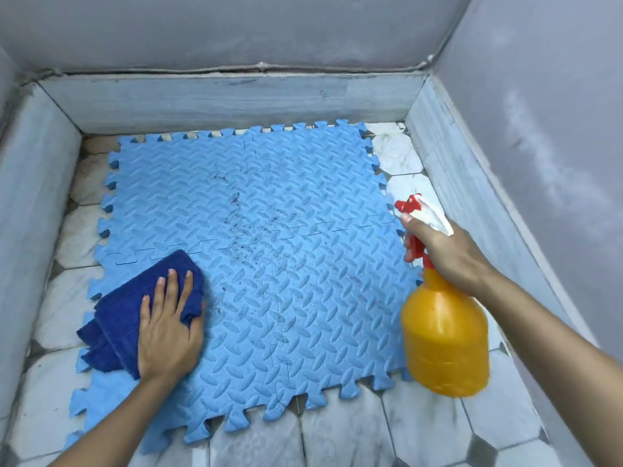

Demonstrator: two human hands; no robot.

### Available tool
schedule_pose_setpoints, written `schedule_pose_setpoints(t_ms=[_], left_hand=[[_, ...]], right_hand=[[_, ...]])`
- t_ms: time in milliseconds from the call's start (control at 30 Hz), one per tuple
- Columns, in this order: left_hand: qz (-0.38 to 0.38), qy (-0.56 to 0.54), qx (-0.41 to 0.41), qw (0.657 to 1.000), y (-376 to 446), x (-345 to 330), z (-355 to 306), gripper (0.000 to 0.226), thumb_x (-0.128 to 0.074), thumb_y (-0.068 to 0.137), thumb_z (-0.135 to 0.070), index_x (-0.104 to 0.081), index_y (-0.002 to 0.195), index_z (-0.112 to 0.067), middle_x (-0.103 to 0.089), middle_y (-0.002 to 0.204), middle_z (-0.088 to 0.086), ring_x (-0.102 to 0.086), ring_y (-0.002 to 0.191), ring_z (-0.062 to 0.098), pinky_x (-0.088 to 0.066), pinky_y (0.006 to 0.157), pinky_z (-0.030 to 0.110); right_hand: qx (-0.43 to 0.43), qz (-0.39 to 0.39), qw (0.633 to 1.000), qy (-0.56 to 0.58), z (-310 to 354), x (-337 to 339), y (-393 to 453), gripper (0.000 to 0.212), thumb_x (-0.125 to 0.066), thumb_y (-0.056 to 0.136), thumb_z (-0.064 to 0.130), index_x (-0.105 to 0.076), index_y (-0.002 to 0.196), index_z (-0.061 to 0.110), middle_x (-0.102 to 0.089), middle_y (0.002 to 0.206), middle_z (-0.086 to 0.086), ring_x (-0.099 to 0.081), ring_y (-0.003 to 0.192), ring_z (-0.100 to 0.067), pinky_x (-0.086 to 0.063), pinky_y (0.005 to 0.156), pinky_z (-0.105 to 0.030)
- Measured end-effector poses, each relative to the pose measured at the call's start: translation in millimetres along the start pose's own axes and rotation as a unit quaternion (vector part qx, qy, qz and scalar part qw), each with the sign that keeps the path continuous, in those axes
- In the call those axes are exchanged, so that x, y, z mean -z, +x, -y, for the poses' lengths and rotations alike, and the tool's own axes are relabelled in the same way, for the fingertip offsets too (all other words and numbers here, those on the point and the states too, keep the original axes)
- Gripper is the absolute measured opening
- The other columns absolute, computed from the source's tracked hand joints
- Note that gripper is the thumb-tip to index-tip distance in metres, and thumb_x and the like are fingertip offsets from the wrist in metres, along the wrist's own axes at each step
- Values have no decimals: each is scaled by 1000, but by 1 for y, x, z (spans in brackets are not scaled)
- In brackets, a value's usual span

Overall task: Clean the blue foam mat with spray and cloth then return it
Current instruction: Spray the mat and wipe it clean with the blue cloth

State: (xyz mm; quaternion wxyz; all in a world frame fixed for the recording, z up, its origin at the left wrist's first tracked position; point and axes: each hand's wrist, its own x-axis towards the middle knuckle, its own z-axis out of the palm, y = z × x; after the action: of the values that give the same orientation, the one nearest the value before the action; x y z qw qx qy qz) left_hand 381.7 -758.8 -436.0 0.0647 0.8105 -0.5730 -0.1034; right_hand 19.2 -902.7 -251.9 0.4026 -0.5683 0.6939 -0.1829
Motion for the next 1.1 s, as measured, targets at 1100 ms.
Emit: schedule_pose_setpoints(t_ms=[1100], left_hand=[[5, -209, 22, 978, -14, 11, -85, 60, -27, 99, -26, -1, 153, -30, 1, 161, -2, 5, 148, 14, 8, 119, 36]], right_hand=[[23, -38, 998, -43, -68, -1, -110, 40, -56, 93, 45, -66, 72, 13, -71, 71, -2, -59, 58, -16, -46, 61, -33]])
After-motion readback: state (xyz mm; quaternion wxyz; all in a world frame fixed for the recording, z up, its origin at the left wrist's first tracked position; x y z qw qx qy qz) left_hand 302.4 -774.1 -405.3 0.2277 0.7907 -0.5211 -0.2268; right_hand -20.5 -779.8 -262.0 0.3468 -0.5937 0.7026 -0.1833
